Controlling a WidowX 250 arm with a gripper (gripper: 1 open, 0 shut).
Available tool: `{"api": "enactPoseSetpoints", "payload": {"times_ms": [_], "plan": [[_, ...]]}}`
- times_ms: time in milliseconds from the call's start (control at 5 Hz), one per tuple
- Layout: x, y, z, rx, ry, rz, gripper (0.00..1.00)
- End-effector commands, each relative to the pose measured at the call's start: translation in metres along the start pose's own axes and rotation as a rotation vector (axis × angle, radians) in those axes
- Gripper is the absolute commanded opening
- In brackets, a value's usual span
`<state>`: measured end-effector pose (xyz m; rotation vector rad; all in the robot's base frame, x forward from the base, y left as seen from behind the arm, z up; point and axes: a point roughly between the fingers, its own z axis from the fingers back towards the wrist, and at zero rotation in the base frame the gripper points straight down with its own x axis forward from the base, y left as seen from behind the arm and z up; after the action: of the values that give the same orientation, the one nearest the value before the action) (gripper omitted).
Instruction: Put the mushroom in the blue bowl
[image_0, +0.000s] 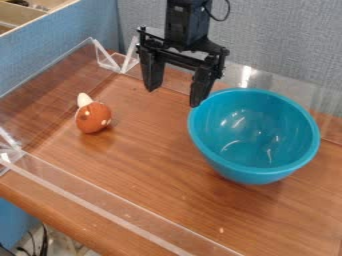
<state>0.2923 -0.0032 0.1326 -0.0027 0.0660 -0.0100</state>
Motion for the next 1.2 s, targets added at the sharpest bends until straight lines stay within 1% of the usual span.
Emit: {"api": "enactPoseSetpoints", "payload": {"times_ms": [0,200,400,600,800,1000], "plan": [[-0.008,0.017,-0.008,-0.007,-0.003,0.083,1.0],[-0.016,0.038,-0.008,-0.015,-0.004,0.184,1.0],[-0.025,0.067,-0.017,-0.023,-0.019,0.324,1.0],[-0.029,0.095,-0.027,-0.023,-0.036,0.426,1.0],[-0.03,0.104,-0.037,-0.02,-0.052,0.493,1.0],[-0.021,0.108,-0.048,-0.014,-0.065,0.591,1.0]]}}
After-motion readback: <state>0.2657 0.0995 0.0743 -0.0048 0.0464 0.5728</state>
